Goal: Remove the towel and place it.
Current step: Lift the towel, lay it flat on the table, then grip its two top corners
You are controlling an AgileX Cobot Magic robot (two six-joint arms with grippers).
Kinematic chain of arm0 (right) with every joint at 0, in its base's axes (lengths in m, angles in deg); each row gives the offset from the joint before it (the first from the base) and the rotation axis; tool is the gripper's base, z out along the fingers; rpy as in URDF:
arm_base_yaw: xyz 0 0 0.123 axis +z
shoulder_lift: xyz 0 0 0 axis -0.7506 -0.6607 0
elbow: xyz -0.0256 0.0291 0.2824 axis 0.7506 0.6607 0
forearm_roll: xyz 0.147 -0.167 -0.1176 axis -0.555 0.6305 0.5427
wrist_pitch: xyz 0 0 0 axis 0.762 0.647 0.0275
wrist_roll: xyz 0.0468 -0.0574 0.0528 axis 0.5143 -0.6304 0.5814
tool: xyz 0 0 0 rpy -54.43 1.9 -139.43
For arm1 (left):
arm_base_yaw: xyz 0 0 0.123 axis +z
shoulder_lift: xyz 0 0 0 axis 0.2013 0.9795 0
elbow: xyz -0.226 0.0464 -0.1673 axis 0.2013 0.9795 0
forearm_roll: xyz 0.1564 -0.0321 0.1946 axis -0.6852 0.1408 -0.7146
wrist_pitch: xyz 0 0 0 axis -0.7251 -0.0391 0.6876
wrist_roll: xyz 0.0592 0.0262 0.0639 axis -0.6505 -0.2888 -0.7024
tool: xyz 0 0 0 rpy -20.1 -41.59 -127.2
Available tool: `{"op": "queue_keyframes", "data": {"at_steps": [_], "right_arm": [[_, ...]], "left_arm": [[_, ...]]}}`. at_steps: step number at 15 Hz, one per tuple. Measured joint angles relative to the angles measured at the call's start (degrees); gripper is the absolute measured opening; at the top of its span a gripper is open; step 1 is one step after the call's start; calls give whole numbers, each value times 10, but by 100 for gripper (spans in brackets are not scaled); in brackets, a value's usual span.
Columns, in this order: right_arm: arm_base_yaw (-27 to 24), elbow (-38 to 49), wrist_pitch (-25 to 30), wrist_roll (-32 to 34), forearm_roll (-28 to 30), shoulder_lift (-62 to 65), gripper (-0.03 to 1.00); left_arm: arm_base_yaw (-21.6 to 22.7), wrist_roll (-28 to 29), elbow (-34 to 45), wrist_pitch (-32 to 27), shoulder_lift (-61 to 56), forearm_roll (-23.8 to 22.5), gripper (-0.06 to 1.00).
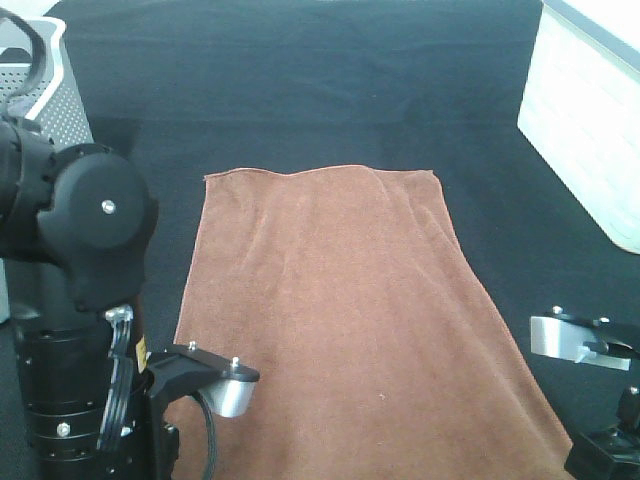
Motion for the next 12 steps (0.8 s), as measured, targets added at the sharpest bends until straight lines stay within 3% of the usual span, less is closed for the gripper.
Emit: {"op": "queue_keyframes", "data": {"at_steps": [4, 12], "right_arm": [[57, 0, -1, -1, -1, -27, 0], [61, -49, -88, -1, 53, -205, 0]], "left_arm": [[0, -22, -1, -10, 19, -3, 0], [0, -50, -28, -10, 101, 21, 0]]}}
